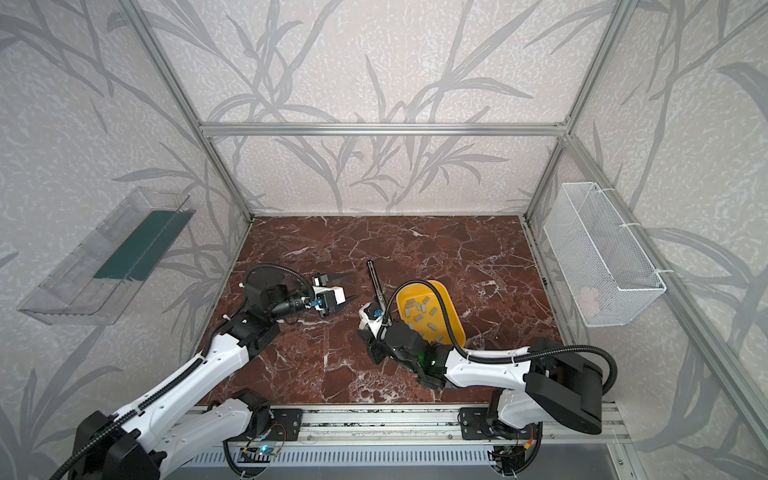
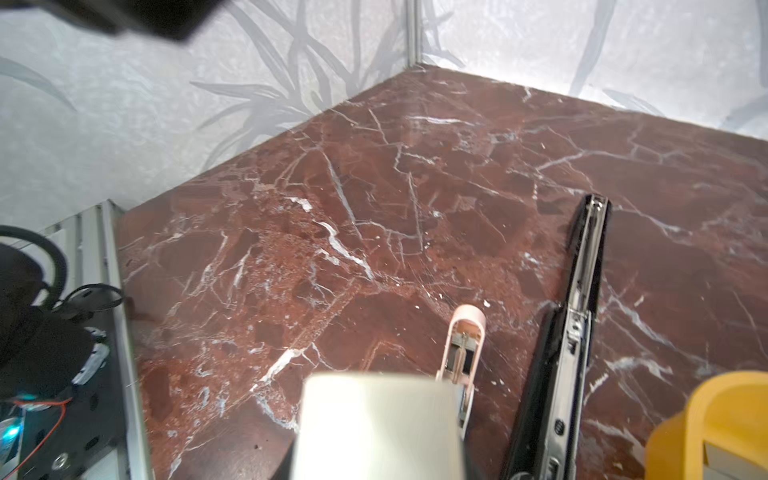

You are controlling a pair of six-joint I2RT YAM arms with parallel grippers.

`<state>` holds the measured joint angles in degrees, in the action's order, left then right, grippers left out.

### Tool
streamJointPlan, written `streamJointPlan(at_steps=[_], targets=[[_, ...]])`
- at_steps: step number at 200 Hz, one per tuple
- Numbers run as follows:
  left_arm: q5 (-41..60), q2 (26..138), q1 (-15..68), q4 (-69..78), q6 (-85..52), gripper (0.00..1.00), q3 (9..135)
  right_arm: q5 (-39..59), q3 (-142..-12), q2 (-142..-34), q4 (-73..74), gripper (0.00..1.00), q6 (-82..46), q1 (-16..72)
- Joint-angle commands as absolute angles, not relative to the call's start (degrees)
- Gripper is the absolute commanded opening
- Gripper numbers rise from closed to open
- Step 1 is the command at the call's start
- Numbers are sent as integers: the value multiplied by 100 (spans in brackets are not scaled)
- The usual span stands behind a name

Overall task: Load the staples into the stapler
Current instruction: 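Lower the opened beige stapler toward the table while the left gripper withdraws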

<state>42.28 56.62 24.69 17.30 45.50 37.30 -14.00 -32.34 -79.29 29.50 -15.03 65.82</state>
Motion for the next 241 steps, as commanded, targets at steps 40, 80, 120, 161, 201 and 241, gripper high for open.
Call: streamJointPlan(at_steps=[40, 80, 120, 161, 201, 241], targets=[[2796, 5624, 2241, 3375, 4134, 55, 3489, -3199, -3984, -8633, 2294, 0, -2437, 7304], [2687, 5564, 2232, 3257, 4284, 55, 3506, -3085, -4491, -9152, 1708, 0, -3281, 7491], [2786, 5585, 2232, 3177, 4335, 55, 3516, -3500, -4911, -9524, 985, 0, -4137, 7564], [2699, 5577, 2221, 3208, 4268, 55, 3507, -3595, -5465, -10002, 264, 0, -4531, 7615], [2289, 5632, 2206, 3236, 4186, 55, 3560, -3526, -5842, -10401, 114, 0, -4144, 7610], [2334, 5634, 2180, 3182, 4177, 55, 3586, -3420, -6030, -10684, -38, 0, -4255, 7598]])
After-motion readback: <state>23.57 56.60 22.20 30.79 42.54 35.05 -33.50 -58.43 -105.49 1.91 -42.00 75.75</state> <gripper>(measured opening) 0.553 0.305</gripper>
